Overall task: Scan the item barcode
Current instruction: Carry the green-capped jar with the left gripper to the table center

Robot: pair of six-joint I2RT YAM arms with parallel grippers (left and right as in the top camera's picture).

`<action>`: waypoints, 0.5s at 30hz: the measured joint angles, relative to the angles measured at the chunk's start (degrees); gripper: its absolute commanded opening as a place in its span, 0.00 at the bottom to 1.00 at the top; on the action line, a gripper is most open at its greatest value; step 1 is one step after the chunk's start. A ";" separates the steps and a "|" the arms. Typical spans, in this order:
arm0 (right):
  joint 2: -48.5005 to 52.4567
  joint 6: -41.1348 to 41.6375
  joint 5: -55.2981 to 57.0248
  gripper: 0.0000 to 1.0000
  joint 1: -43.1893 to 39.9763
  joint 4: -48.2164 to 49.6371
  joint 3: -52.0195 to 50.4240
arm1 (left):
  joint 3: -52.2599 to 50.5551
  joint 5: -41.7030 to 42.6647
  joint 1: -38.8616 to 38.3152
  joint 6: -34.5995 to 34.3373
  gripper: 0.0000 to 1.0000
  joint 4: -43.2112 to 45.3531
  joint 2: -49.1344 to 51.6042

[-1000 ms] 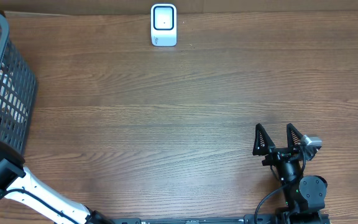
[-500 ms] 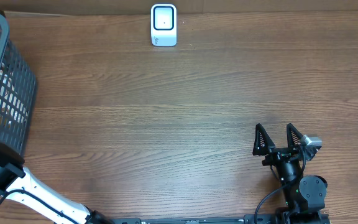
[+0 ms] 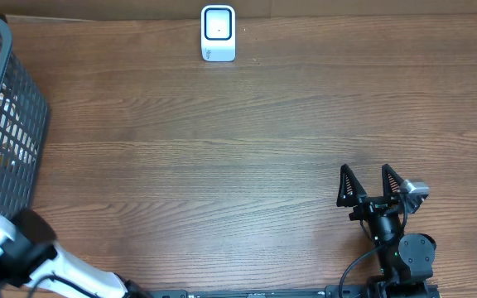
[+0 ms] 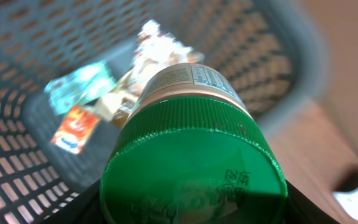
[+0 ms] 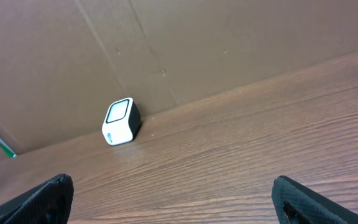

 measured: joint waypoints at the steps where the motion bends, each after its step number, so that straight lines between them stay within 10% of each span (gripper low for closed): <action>1: 0.00 0.00 -0.02 1.00 0.00 0.00 0.00 | 0.22 0.17 -1.38 -0.02 0.32 -0.02 -1.97; 15: 0.00 0.00 0.00 1.00 0.00 0.00 0.00 | -2.86 0.66 -39.54 -0.24 0.31 -0.17 -12.35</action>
